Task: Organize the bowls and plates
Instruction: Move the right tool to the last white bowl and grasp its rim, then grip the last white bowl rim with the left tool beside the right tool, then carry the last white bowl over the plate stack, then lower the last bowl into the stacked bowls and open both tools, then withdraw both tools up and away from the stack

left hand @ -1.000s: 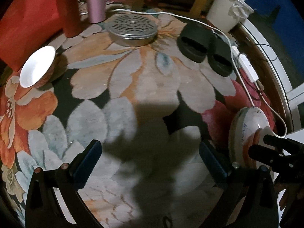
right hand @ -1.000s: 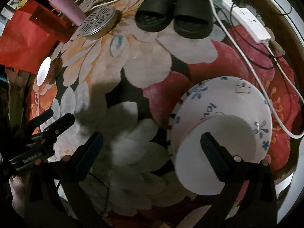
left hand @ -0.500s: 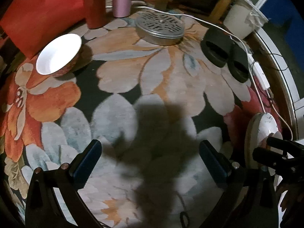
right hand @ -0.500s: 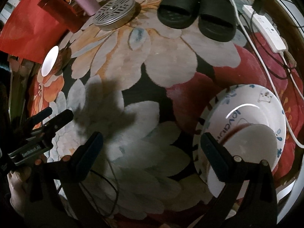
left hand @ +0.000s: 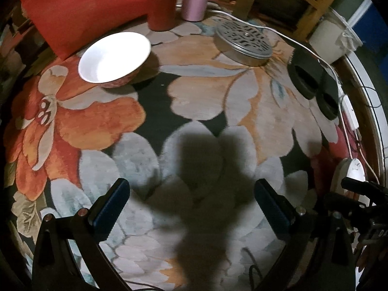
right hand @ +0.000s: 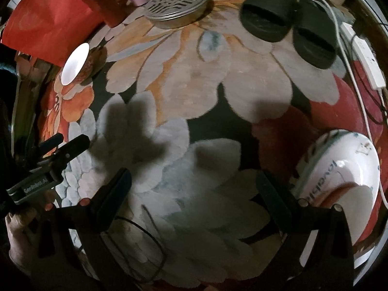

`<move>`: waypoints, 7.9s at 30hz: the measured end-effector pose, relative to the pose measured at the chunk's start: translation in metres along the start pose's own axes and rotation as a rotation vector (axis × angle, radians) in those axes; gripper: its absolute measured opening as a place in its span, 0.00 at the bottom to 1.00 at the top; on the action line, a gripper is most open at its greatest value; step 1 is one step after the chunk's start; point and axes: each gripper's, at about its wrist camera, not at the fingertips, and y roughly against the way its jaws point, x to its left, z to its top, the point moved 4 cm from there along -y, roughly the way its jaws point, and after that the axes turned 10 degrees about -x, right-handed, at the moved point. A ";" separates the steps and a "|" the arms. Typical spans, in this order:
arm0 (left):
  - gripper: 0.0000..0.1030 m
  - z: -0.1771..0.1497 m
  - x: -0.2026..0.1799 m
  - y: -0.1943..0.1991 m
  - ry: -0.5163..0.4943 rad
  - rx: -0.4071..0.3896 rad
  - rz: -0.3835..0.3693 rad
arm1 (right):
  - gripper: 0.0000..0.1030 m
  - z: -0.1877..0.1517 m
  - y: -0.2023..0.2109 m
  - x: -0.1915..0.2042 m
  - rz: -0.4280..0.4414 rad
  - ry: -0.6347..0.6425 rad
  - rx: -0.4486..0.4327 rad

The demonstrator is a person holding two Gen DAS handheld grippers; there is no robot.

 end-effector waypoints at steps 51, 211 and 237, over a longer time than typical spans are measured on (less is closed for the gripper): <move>0.99 -0.012 0.183 0.012 0.280 -0.016 0.152 | 0.94 0.126 -0.123 0.188 0.242 -0.067 -0.009; 0.99 -0.042 -0.278 0.013 -0.352 0.019 -0.351 | 1.00 -0.064 0.119 -0.182 -0.202 -0.229 -0.121; 0.99 -0.029 -0.208 0.025 -0.278 -0.008 -0.271 | 1.00 -0.043 0.099 -0.138 -0.178 -0.220 -0.169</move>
